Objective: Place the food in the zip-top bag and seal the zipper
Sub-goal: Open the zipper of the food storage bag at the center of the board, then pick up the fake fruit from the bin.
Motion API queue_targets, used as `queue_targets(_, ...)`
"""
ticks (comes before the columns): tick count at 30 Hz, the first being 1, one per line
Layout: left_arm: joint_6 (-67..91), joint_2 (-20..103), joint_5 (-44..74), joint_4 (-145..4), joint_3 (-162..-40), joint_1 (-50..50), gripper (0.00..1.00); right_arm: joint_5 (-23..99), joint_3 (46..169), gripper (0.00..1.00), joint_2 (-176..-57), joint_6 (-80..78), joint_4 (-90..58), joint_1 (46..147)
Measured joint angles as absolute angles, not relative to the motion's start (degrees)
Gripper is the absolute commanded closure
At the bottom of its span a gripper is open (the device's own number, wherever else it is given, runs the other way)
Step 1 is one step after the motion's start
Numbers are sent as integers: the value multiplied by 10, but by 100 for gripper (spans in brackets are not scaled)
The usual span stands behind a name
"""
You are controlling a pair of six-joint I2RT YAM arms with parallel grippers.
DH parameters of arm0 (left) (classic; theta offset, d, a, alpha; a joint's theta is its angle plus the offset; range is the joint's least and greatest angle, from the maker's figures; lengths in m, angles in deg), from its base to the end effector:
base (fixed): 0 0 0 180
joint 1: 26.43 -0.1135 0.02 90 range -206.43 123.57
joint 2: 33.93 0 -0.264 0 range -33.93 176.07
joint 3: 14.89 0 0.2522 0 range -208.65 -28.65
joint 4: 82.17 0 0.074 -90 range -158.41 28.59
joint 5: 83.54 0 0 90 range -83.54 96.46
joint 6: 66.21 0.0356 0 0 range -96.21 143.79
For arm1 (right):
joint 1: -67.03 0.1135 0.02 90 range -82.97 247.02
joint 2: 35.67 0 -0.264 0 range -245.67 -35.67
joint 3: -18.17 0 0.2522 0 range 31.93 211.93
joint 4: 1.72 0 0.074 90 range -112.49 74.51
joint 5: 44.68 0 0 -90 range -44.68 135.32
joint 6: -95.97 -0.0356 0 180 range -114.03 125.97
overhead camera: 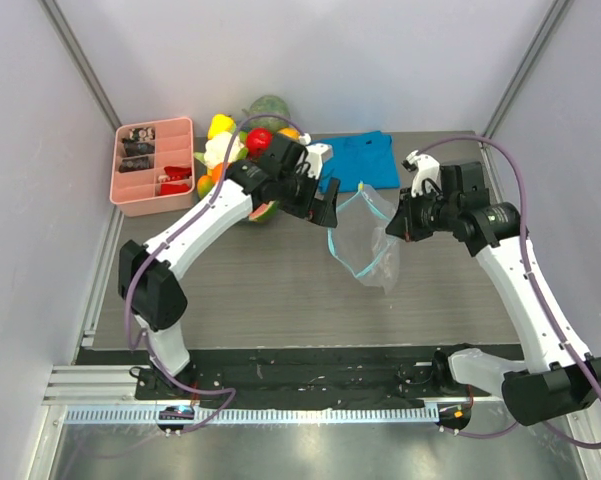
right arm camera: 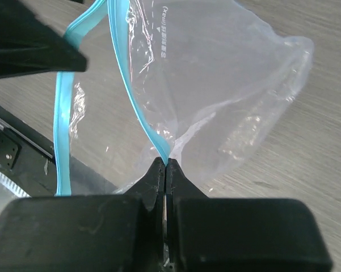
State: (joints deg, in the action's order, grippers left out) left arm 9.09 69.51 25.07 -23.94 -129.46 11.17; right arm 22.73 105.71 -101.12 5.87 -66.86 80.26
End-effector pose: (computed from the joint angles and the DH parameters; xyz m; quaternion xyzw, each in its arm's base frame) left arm 0.3117 -0.2544 0.3400 0.2403 0.8885 -0.2941 0.2576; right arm 0.2131 0.0641 0.3755 -0.1803 0.8847 0.2238 0.3671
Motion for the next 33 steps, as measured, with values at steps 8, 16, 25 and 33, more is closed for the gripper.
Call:
queue_targets(8,75,579,257,-256,-1226,20,0,238,1018,99,-1034,-10,-616,800)
queue_targets(16,89,537,127,-265,-1238,-99,0,238,990,99,-1063,-53,-548,800)
queue_targets(25,92,625,-2,-265,-1258,-140,1,217,986,99,-1088,-68,-493,800)
queue_targets(33,88,690,-15,-289,-1268,-142,3,185,986,99,-1100,-58,-477,800)
